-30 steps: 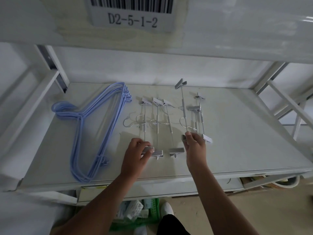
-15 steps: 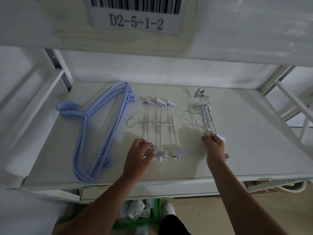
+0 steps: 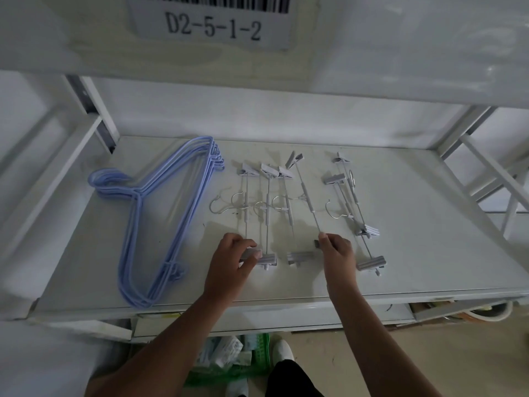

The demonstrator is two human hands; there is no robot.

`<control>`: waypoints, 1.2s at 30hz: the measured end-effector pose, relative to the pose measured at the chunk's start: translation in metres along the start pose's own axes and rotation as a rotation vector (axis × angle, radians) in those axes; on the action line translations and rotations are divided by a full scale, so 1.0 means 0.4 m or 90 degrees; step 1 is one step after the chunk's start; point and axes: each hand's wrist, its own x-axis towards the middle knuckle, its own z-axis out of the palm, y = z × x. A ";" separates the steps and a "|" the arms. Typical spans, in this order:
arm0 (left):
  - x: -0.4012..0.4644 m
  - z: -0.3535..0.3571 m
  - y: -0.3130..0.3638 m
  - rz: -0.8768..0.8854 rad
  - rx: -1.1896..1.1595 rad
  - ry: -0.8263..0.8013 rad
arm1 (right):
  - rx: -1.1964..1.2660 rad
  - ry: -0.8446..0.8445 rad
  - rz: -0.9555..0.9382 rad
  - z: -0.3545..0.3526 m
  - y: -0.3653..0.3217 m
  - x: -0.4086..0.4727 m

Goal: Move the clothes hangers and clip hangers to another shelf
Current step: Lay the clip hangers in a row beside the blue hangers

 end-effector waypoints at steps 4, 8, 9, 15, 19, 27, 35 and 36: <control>0.001 0.002 0.002 0.006 0.006 0.006 | -0.022 0.014 -0.006 0.003 0.018 -0.010; 0.002 0.004 -0.002 0.008 0.022 0.003 | -0.047 0.020 0.004 0.003 0.029 -0.010; 0.002 0.004 -0.003 0.010 0.025 0.002 | -0.050 0.019 0.004 0.002 0.031 -0.011; 0.004 0.006 -0.008 0.015 0.038 -0.005 | -0.082 0.001 0.020 -0.004 0.036 -0.013; 0.003 0.005 -0.008 0.014 0.039 -0.009 | -0.132 0.007 0.015 -0.016 0.022 -0.012; 0.002 0.006 -0.008 0.017 0.047 -0.002 | -0.135 0.009 -0.013 -0.035 0.021 -0.027; 0.000 0.006 -0.013 0.015 0.037 -0.012 | -0.158 0.020 -0.063 -0.074 -0.004 -0.041; 0.000 0.006 -0.013 0.014 0.034 -0.013 | -0.169 0.059 -0.075 -0.086 -0.014 -0.036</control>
